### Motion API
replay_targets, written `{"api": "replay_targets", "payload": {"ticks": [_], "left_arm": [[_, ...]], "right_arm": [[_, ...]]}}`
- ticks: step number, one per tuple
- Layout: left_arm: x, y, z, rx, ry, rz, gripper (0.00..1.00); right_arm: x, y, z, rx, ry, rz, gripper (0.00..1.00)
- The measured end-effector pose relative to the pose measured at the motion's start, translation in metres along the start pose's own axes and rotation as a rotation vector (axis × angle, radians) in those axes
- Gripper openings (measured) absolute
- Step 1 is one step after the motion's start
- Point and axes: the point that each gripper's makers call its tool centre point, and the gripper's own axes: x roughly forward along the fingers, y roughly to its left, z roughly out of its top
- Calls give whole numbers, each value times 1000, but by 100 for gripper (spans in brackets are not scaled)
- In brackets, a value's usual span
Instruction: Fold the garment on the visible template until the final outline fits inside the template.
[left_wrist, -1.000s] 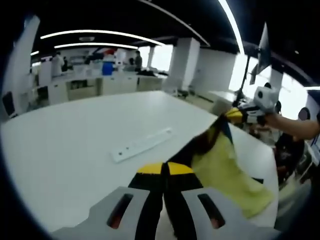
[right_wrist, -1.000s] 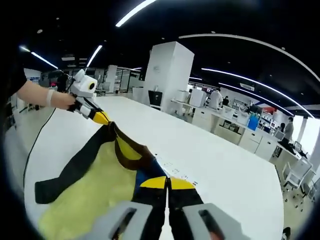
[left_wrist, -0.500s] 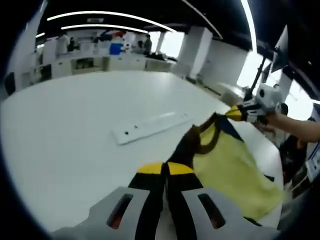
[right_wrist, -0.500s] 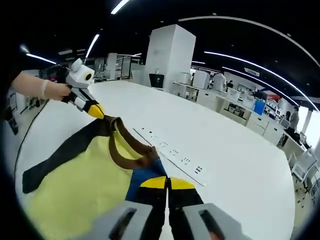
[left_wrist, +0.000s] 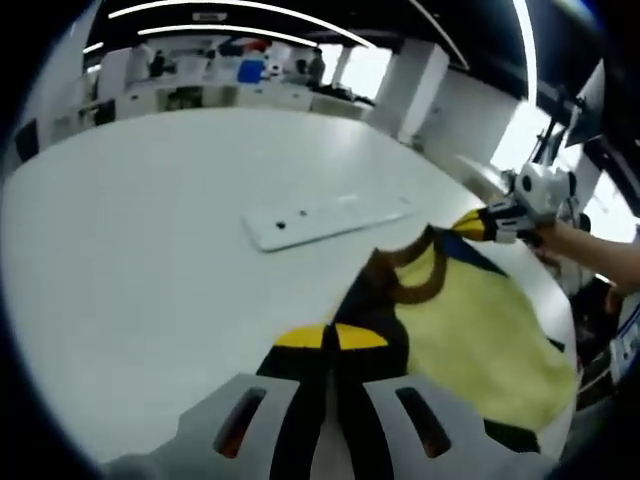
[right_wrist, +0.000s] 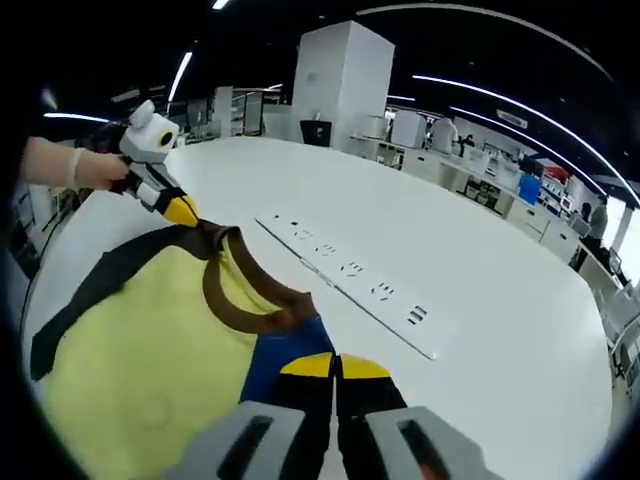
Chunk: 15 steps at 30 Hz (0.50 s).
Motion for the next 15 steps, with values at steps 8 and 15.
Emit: {"api": "replay_targets", "payload": {"ticks": [8,15], "left_arm": [[11,7,-4,1,18,1,0],[9,4,-4,11,11,4,0]], "right_arm": [[6,-3,-3,15,12,3,0],[9,-4,-4,14,21,7,0]]}}
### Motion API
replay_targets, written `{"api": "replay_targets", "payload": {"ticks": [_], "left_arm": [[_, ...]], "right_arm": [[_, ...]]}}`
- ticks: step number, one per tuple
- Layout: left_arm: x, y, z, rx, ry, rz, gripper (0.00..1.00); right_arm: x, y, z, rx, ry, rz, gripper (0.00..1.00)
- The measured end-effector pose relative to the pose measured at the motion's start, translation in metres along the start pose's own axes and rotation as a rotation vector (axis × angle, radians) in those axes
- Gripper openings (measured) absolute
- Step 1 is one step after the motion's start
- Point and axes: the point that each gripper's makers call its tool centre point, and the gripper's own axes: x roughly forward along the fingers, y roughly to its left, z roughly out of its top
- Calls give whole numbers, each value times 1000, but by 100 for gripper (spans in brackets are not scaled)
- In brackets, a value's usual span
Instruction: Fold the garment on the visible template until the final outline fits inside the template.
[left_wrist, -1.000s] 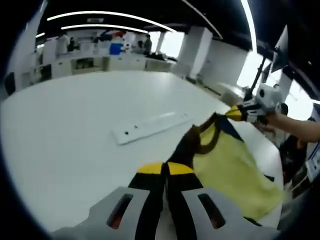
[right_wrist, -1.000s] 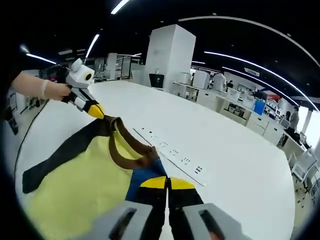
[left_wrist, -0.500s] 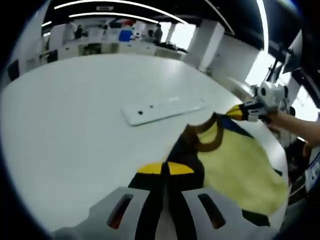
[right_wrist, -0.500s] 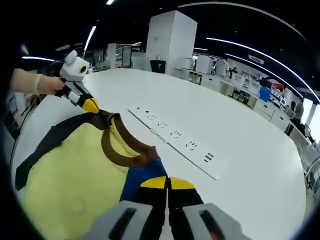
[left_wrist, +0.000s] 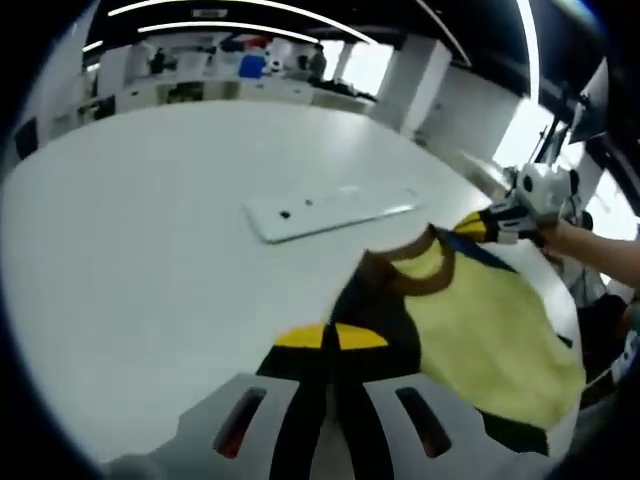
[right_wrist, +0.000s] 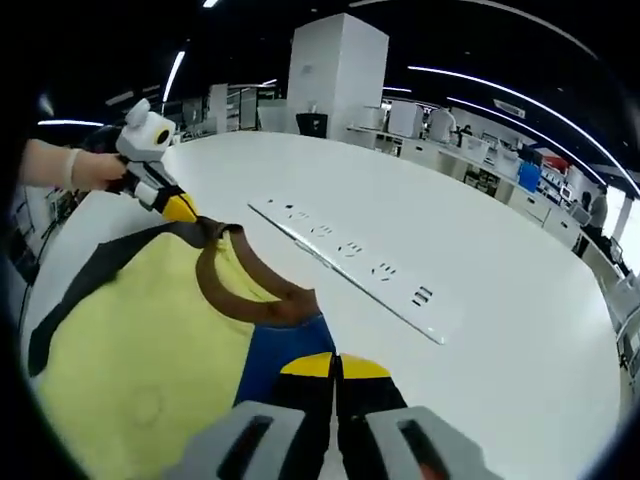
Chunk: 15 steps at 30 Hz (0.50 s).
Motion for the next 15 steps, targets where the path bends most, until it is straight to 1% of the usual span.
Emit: {"api": "replay_targets", "payload": {"ticks": [8,10,11,12,13,14,15], "left_arm": [[2,3,4,40,-4,2,0],[0,0,4,62,-18,6,0],[0,1,5,76,-23,6,2],[1,2,6,85,-26,9,7],[2,3,9,98,-35,11,17],[2,4,11,102,-37,12,23],[2,4,12,108,-43,10,26]], "right_arm": [[4,-7,1,28,-5,0,0],[5,-8,1,38,-7,2,0],[3,-6,0,45,-7,3,0],[3,-6,0,49,-8,-2,0],[3,-5,3,67,-23,6,2],[2,-3,3,77,-25,12,6],[1,-4,3,82,-20,4,10]]}}
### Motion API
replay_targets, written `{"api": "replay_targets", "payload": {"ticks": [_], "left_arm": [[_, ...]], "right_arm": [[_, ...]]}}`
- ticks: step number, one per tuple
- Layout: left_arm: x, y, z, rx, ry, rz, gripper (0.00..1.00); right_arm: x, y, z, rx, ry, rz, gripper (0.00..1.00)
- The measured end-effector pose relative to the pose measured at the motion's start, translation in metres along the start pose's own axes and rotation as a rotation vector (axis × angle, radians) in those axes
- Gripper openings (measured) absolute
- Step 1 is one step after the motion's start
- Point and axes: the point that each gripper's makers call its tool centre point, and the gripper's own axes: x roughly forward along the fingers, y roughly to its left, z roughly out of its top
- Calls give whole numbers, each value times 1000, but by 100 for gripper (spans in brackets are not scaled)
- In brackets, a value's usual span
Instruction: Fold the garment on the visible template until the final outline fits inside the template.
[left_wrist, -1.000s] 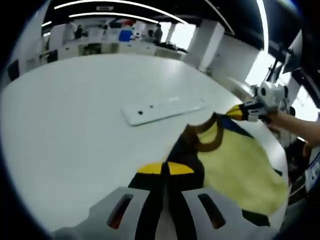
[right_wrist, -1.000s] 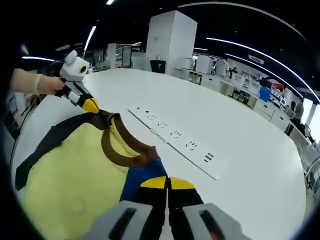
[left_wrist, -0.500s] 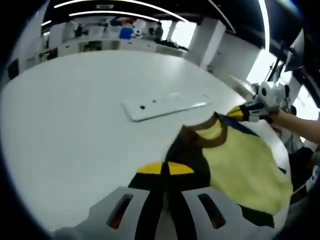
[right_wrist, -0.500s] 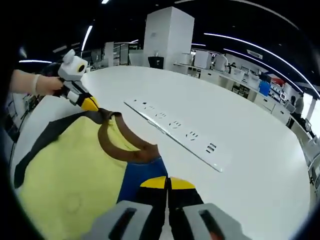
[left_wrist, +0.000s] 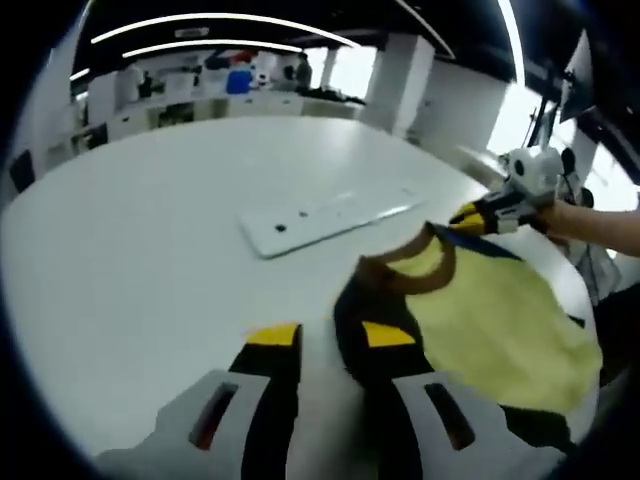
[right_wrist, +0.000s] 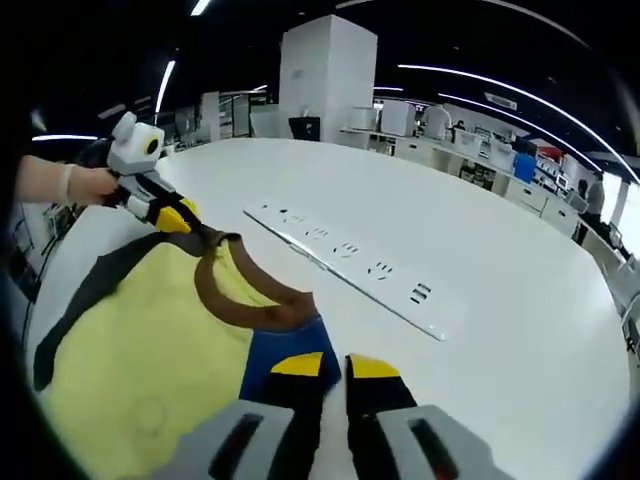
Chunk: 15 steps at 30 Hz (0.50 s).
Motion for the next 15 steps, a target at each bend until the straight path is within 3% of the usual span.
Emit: {"api": "replay_targets", "payload": {"ticks": [3,7,9,15], "left_arm": [[-2,-3,6,15,-13,-16,31],[0,-8,11,46,-22,-28,50],[-1,-12,12,53,-26,-40,53],[-4,-27,10,72,-24,-83,65]], "right_arm": [[2,-7,4,-7,-14,-18,22],[0,-4,9,2,-29,-23,42],[-1,-4,11,0,-35,-25,50],[-4,-5,11,11,-38,-25,64]]}}
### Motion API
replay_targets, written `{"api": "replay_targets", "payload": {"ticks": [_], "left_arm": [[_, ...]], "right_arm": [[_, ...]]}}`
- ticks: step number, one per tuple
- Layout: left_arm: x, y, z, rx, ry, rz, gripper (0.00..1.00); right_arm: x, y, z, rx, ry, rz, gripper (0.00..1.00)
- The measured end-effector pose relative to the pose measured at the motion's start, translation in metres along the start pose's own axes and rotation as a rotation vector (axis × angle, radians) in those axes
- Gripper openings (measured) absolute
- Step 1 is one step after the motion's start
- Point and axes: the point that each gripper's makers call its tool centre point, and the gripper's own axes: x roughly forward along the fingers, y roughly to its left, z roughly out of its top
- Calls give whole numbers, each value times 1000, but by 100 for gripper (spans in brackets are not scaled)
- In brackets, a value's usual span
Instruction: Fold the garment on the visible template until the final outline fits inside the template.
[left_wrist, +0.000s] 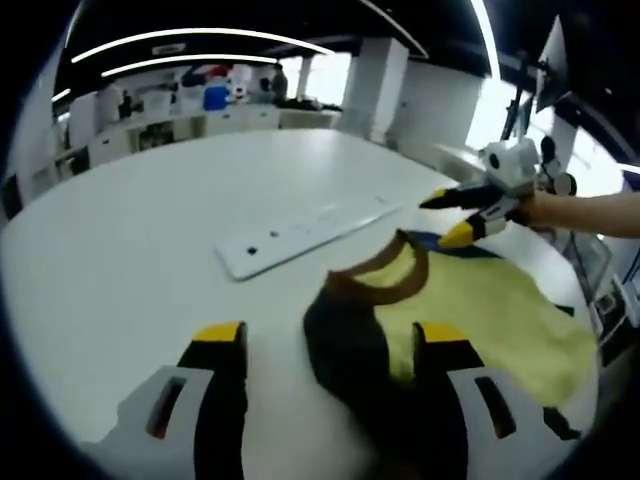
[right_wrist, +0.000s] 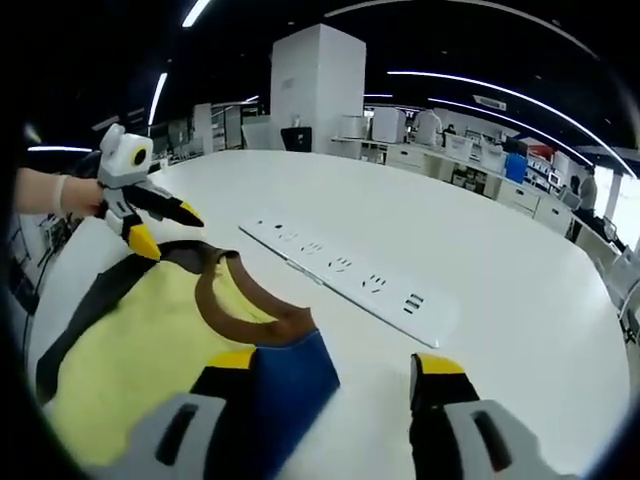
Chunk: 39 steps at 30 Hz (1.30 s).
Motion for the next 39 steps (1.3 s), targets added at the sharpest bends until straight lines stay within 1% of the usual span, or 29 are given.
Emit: {"api": "replay_targets", "payload": {"ticks": [2,4,8,11,15,17,19,21,23,26,28,30,33,34,35,39], "left_arm": [[-2,-3,0,7,0,-10,69],[-3,-6,0,9,1,-19,72],[-9,-12,2,20,1,-31,74],[-13,-14,5,35,-6,-33,76],[-22,-20,6,40,-9,-39,78],[-26,-21,8,43,-13,-39,80],[-29,-20,11,50,-16,-42,80],[-33,-23,13,58,-15,-45,80],[-39,-27,15,65,-19,-44,80],[-51,-35,17,67,-26,-44,81],[-54,-31,19,73,-28,-44,81],[-60,-33,19,78,-31,-38,81],[-70,-42,15,70,-32,-38,82],[-73,-37,14,65,-29,-37,82],[-75,-37,13,64,-27,-35,82],[-91,-50,3,70,-12,-34,82]], "right_arm": [[-3,0,0,6,0,-2,67],[-7,-1,-1,13,2,-3,66],[-17,0,-4,20,3,-10,66],[-20,-5,-4,26,-1,-15,67],[-26,-7,-2,39,-4,-20,69],[-30,-5,0,45,-11,-17,72],[-36,-1,0,36,-14,-19,72],[-44,10,1,36,-19,-14,72],[-47,12,-4,32,-23,-14,72],[-57,20,-5,40,-24,-14,72],[-61,18,-8,47,-29,-17,72],[-67,20,-8,55,-30,-19,72],[-82,32,-9,62,-34,-17,74],[-79,29,-8,63,-35,-14,74],[-78,27,-8,62,-34,-13,75],[-93,34,-9,50,-30,3,78]]}}
